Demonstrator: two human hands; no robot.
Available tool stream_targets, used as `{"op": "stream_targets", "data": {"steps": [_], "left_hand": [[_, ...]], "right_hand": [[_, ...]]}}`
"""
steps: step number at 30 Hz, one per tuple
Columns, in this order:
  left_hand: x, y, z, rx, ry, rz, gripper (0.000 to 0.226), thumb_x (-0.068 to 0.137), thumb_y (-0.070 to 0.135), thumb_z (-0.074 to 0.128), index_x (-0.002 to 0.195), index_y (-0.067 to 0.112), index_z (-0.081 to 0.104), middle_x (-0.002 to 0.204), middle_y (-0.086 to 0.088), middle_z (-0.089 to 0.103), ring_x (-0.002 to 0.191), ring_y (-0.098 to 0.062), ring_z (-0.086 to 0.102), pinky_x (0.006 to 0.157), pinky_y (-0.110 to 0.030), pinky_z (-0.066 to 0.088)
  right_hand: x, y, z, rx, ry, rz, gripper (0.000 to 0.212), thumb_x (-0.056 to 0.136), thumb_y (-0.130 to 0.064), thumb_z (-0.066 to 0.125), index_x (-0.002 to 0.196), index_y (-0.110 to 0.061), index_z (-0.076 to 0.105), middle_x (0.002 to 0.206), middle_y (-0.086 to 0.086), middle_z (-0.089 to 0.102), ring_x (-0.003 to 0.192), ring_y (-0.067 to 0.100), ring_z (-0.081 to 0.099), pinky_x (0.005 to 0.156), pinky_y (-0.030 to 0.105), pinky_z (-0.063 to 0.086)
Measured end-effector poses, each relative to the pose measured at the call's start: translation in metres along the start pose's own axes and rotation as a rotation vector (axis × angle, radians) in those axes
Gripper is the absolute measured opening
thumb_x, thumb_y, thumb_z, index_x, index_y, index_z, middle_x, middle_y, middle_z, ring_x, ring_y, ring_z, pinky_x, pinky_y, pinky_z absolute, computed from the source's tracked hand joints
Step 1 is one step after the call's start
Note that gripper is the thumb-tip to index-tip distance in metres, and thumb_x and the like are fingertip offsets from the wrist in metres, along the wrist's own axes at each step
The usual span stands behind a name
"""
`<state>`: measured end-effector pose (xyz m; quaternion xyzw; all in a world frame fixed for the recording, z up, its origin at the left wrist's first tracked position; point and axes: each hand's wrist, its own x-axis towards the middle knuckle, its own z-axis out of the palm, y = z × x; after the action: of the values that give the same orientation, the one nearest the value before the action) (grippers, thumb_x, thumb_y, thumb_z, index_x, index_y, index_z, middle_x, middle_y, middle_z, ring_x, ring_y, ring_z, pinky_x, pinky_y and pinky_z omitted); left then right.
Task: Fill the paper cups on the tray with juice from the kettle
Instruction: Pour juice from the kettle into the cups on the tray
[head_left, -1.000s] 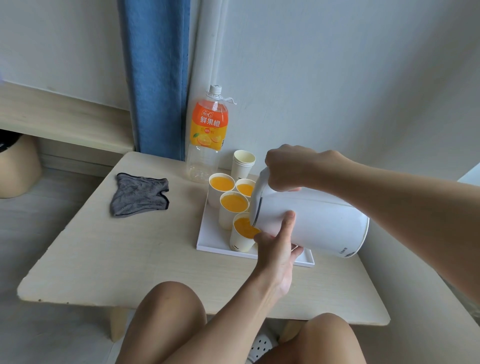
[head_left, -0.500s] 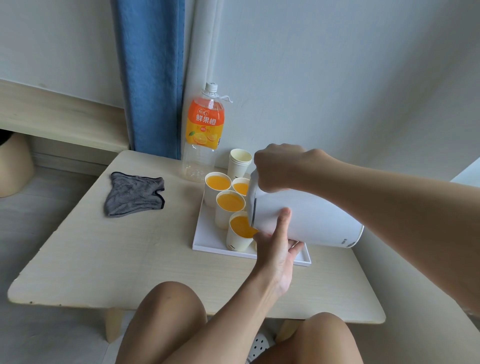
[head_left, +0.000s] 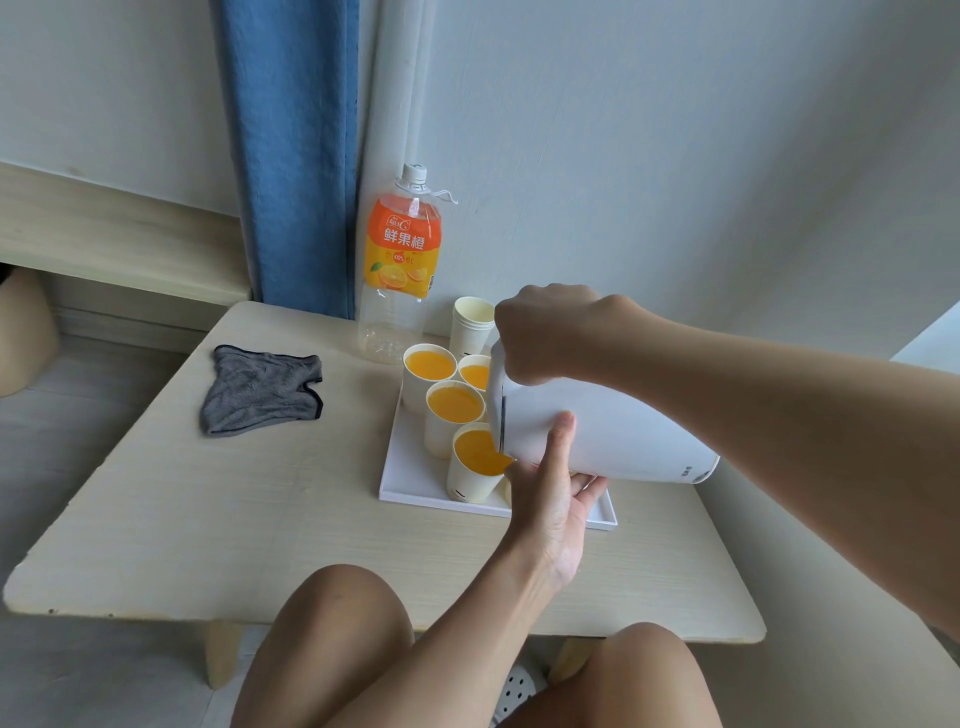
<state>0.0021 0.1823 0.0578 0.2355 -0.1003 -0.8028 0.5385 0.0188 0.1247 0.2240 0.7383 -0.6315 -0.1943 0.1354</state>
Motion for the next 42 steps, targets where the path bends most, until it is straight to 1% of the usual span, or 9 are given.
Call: {"op": "stream_targets", "data": {"steps": [4,10,14,19,23,27,31,39,42], "left_hand": [[-0.0007,0.0005,0.0003,0.002,-0.004,-0.003,0.056,0.093,0.027,0.074,0.144,0.018,0.052,0.130,-0.014,0.070,0.118,-0.031,0.070,0.097,-0.047,0.059],[0.0007,0.0005,-0.0011,-0.003,-0.008,0.000,0.058,0.092,0.028,0.075,0.145,0.019,0.052,0.130,-0.015,0.070,0.119,-0.032,0.070,0.098,-0.048,0.059],[0.0006,0.0019,-0.0006,-0.012,-0.007,-0.003,0.063,0.088,0.031,0.078,0.144,0.017,0.053,0.130,-0.016,0.070,0.119,-0.032,0.069,0.097,-0.047,0.060],[0.0001,0.0050,0.0013,-0.023,-0.002,-0.002,0.055,0.092,0.027,0.074,0.143,0.017,0.054,0.130,-0.015,0.070,0.117,-0.031,0.070,0.097,-0.047,0.059],[-0.0005,0.0065,0.0015,-0.029,-0.001,-0.006,0.055,0.092,0.027,0.074,0.143,0.016,0.055,0.130,-0.015,0.070,0.117,-0.031,0.070,0.098,-0.047,0.059],[-0.0004,0.0068,0.0027,-0.022,0.001,-0.008,0.050,0.095,0.026,0.072,0.141,0.015,0.057,0.129,-0.015,0.071,0.117,-0.031,0.071,0.099,-0.047,0.058],[0.0006,0.0063,0.0019,-0.015,0.000,-0.009,0.052,0.094,0.026,0.073,0.142,0.016,0.056,0.131,-0.015,0.070,0.118,-0.031,0.070,0.100,-0.049,0.058],[0.0026,0.0073,-0.0010,0.023,-0.011,-0.024,0.047,0.096,0.024,0.071,0.140,0.013,0.058,0.129,-0.016,0.071,0.117,-0.032,0.070,0.106,-0.053,0.053],[0.0031,0.0089,-0.0012,0.036,-0.018,-0.024,0.043,0.096,0.022,0.070,0.138,0.013,0.060,0.128,-0.016,0.072,0.116,-0.032,0.071,0.106,-0.053,0.053]], "right_hand": [[0.0001,0.0000,0.0000,0.005,0.000,-0.004,0.024,0.090,-0.016,0.053,0.069,-0.014,0.042,0.072,0.002,0.047,0.056,0.015,0.043,0.047,0.023,0.029],[-0.0014,-0.0015,-0.0022,0.011,-0.003,-0.016,0.008,0.089,-0.013,0.053,0.082,-0.011,0.050,0.071,0.003,0.045,0.056,0.015,0.042,0.047,0.024,0.030],[-0.0017,-0.0032,-0.0040,0.005,-0.002,-0.027,0.008,0.088,-0.013,0.054,0.084,-0.010,0.049,0.071,0.003,0.046,0.056,0.015,0.042,0.047,0.024,0.030],[0.0002,-0.0040,-0.0049,0.006,0.006,-0.033,0.005,0.089,-0.015,0.055,0.089,-0.010,0.052,0.072,0.003,0.047,0.056,0.015,0.043,0.047,0.023,0.031],[0.0014,-0.0048,-0.0046,0.002,0.011,-0.035,0.006,0.089,-0.015,0.055,0.088,-0.010,0.053,0.071,0.003,0.047,0.056,0.015,0.043,0.048,0.023,0.030],[0.0014,-0.0032,-0.0045,0.003,0.018,-0.032,0.007,0.090,-0.016,0.055,0.093,-0.010,0.054,0.072,0.003,0.047,0.056,0.015,0.043,0.047,0.023,0.030],[0.0017,-0.0019,-0.0028,0.008,0.022,-0.024,0.009,0.090,-0.017,0.055,0.096,-0.010,0.057,0.073,0.003,0.048,0.056,0.015,0.044,0.047,0.023,0.030],[-0.0013,0.0011,-0.0020,0.043,0.022,0.004,0.003,0.087,-0.013,0.055,0.087,-0.011,0.053,0.072,0.003,0.047,0.057,0.016,0.044,0.051,0.023,0.035],[-0.0031,0.0028,-0.0008,0.060,0.029,0.013,0.002,0.086,-0.013,0.055,0.087,-0.012,0.053,0.072,0.003,0.047,0.057,0.017,0.044,0.053,0.024,0.037]]}}
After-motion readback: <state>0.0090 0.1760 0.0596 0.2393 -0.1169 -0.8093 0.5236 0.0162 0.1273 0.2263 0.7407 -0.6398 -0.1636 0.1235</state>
